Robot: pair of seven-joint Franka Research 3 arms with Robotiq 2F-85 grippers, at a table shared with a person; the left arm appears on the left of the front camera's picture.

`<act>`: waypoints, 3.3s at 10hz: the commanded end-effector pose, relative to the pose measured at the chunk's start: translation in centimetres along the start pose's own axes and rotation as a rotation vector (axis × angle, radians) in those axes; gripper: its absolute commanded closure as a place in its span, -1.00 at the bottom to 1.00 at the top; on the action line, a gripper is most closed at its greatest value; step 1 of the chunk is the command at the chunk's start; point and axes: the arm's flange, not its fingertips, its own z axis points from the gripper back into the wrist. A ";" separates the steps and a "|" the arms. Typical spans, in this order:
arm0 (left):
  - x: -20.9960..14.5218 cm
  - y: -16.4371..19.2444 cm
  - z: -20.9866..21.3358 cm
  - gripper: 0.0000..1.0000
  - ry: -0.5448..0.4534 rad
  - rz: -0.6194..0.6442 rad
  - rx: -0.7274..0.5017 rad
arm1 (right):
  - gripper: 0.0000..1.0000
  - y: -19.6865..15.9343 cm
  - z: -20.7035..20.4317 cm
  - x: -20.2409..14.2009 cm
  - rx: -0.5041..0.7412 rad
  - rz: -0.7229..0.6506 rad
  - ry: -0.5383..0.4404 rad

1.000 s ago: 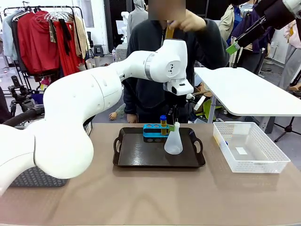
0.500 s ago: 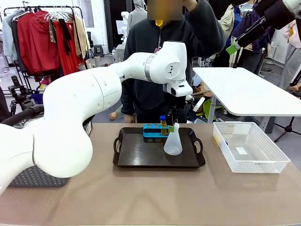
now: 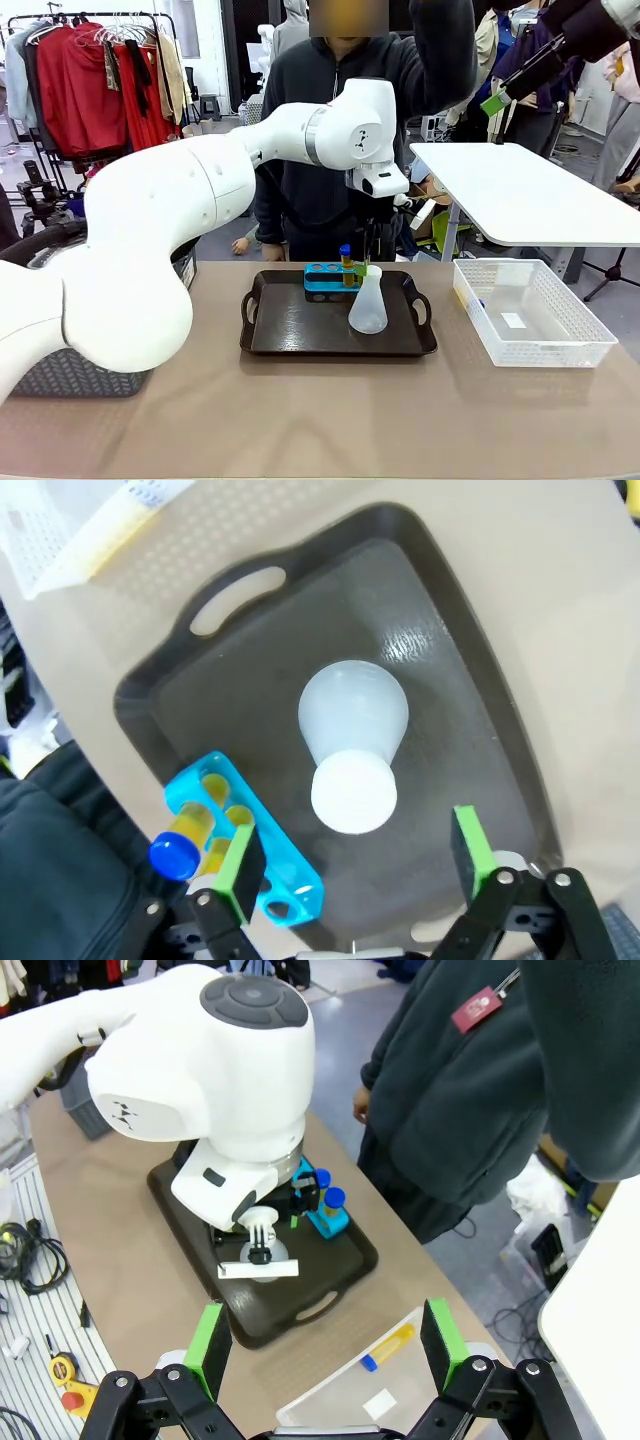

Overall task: Prepare the laboratory tools.
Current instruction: Pick up one Small flask and place it on the Handle tray, then pick up one Large Measuring Cup and place it on the Handle tray.

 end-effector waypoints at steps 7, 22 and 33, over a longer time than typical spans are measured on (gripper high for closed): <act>0.2 -4.7 7.3 -1.00 0.005 0.113 0.022 | -1.00 0.0 0.1 0.0 0.004 0.007 -0.005; -16.9 -23.4 19.6 -1.00 0.030 0.859 0.194 | -1.00 0.0 0.1 0.0 0.004 0.007 -0.005; -17.7 -15.4 31.6 -1.00 0.091 1.091 0.076 | -1.00 0.0 0.1 0.0 0.004 0.007 -0.005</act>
